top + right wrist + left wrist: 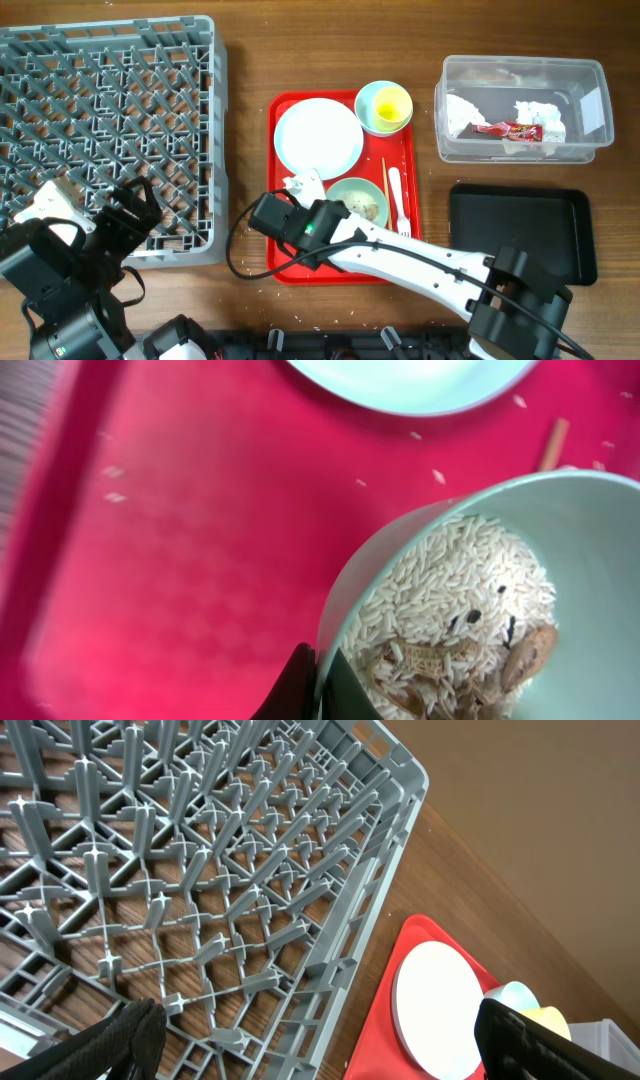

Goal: Sort waste into correct bins and load items into the dishwasher rack
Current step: 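Grasp the rim of the green rice bowl with the right gripper, then carry the bowl over the black tray and tip the rice out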

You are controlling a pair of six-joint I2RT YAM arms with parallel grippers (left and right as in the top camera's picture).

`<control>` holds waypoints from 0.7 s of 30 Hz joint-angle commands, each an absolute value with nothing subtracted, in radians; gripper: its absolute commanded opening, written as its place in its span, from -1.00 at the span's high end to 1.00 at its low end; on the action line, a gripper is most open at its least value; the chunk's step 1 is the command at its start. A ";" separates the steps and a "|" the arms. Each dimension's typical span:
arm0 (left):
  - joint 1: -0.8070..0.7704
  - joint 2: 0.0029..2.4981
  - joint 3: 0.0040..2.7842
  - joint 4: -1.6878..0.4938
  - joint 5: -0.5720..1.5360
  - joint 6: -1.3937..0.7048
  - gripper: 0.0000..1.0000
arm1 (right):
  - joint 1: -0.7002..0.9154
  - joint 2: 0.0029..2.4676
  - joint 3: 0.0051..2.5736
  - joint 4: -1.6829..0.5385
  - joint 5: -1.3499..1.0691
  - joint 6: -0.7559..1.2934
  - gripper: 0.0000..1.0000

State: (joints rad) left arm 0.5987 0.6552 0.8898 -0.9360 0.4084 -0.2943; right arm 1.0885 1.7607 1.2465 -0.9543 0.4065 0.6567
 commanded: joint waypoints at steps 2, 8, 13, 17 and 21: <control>0.603 0.651 0.902 -0.934 0.406 -0.300 -1.00 | 1.066 1.756 1.268 -1.005 0.501 0.712 0.91; 0.603 0.651 0.902 -0.934 0.406 -0.300 -1.00 | 0.872 1.626 1.301 -1.138 0.478 0.796 0.91; 0.603 0.651 0.902 -0.934 0.406 -0.300 -1.00 | 0.554 1.435 1.301 -1.143 0.281 0.674 0.91; 0.603 0.651 0.902 -0.934 0.406 -0.300 -1.00 | 0.195 1.348 1.301 -1.145 -0.033 0.455 0.91; 0.603 0.651 0.902 -0.934 0.406 -0.300 -1.00 | -0.070 1.352 1.282 -1.181 -0.177 0.337 0.91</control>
State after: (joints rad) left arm 0.5987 0.6552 0.8898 -0.9360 0.4084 -0.2943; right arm 0.0486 1.3613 1.2835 -1.1667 -0.0189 0.4614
